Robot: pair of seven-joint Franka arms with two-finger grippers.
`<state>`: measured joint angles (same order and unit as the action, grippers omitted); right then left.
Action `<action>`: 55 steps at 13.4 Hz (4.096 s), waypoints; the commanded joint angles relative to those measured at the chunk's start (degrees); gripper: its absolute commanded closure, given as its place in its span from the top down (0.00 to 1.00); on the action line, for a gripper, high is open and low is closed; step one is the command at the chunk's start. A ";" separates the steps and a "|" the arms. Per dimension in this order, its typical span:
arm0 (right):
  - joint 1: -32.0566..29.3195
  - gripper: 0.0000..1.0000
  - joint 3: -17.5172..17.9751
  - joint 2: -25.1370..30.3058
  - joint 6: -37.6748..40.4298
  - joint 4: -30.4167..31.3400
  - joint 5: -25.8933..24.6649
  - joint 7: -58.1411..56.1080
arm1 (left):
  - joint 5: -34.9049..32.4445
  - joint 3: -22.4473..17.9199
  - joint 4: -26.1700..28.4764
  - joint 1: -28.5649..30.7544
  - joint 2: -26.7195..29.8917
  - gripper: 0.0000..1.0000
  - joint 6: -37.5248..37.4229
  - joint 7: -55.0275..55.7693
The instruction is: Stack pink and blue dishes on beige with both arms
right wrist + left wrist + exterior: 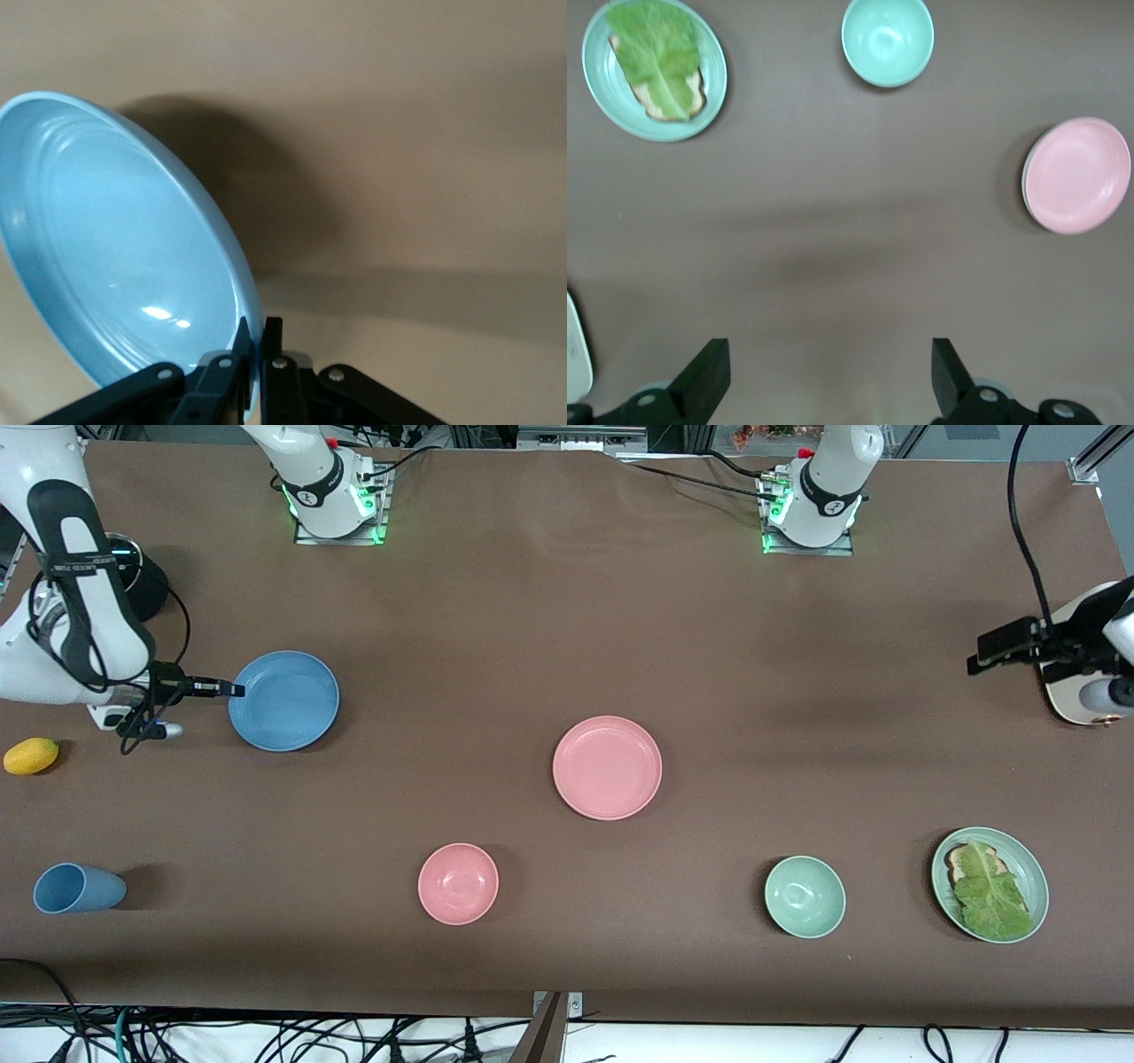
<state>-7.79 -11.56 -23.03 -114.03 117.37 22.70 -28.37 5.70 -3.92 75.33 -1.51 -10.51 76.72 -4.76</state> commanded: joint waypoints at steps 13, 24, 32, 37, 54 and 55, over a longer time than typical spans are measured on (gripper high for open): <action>30.96 0.00 7.96 -11.41 -4.59 -25.34 14.13 32.99 | -0.34 -0.03 0.87 0.19 3.48 1.00 -8.60 3.62; 47.00 0.00 7.96 -22.41 -21.59 -32.99 14.13 52.28 | -1.13 2.78 0.79 0.37 3.57 1.00 -8.17 8.19; 47.52 1.00 7.26 -20.75 -20.37 -32.21 13.25 52.72 | -1.04 2.78 0.35 0.37 2.95 1.00 -8.08 7.84; 47.52 1.00 -2.57 -13.90 -4.84 -32.38 1.93 47.99 | -1.04 2.78 0.26 0.36 2.95 1.00 -8.08 5.64; 29.21 1.00 -12.59 7.28 32.00 -41.17 -13.80 21.52 | -1.04 2.96 0.52 0.45 3.66 1.00 -8.69 -0.87; 23.49 1.00 -5.13 8.42 33.59 -41.17 -16.09 21.78 | -1.04 3.04 0.52 0.45 3.66 1.00 -8.78 -0.87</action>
<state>25.46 -28.40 -17.59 -83.65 76.07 10.05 -6.67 5.70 -1.27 75.41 -1.33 -7.82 68.50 -4.16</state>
